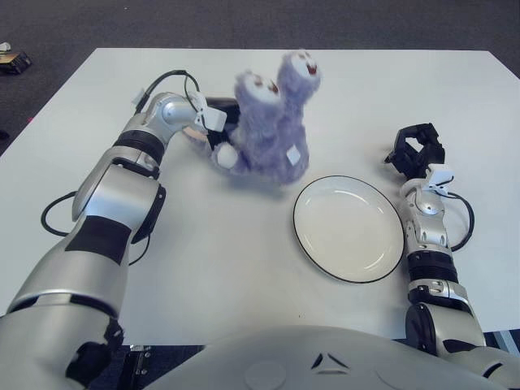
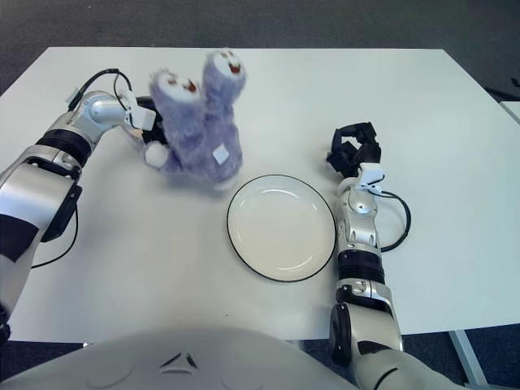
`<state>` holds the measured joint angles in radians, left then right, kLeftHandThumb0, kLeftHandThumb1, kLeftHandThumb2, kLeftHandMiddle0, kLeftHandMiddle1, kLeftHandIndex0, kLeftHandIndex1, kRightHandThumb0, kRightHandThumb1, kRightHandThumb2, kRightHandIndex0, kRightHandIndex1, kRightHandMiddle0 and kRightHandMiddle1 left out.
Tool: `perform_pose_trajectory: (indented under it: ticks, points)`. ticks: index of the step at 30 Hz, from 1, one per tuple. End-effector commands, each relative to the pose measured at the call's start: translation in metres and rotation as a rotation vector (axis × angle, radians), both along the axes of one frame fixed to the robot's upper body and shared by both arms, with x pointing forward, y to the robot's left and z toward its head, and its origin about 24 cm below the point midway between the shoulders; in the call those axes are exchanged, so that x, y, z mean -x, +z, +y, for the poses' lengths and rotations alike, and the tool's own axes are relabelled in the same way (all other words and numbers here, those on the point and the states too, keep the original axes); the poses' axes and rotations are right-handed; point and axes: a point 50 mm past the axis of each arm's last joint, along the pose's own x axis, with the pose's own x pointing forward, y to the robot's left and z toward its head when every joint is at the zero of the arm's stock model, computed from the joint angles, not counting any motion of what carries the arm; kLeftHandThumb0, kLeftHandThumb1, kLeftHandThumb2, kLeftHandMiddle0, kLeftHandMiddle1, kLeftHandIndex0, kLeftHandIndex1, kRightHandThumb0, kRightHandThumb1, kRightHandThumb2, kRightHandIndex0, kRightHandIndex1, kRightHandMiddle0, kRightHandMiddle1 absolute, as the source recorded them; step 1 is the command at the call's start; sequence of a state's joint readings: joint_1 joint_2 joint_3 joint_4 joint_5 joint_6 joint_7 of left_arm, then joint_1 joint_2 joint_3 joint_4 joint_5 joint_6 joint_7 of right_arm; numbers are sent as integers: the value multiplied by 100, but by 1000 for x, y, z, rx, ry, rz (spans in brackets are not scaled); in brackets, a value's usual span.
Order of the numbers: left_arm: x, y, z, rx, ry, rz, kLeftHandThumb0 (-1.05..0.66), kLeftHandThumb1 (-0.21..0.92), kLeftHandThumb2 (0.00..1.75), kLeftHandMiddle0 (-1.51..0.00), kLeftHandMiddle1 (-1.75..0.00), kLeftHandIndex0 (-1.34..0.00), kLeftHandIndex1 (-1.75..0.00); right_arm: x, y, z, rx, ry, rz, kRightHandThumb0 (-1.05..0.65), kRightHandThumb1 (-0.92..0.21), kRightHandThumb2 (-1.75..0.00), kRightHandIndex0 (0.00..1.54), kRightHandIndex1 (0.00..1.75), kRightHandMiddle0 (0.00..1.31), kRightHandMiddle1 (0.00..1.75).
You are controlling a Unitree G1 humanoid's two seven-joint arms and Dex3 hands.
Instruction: Put the doll into the plate.
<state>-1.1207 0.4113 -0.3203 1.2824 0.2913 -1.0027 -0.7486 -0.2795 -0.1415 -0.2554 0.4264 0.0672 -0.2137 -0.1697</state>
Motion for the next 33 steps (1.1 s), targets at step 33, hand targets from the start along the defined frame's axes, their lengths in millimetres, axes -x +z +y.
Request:
perform_pose_trajectory:
  ticks: [33]
  points:
    - [15, 48, -44, 256, -175, -333, -42, 46, 112, -86, -175, -49, -175, 13, -37, 5, -57, -9, 143, -38, -72, -78, 80, 175, 33, 175]
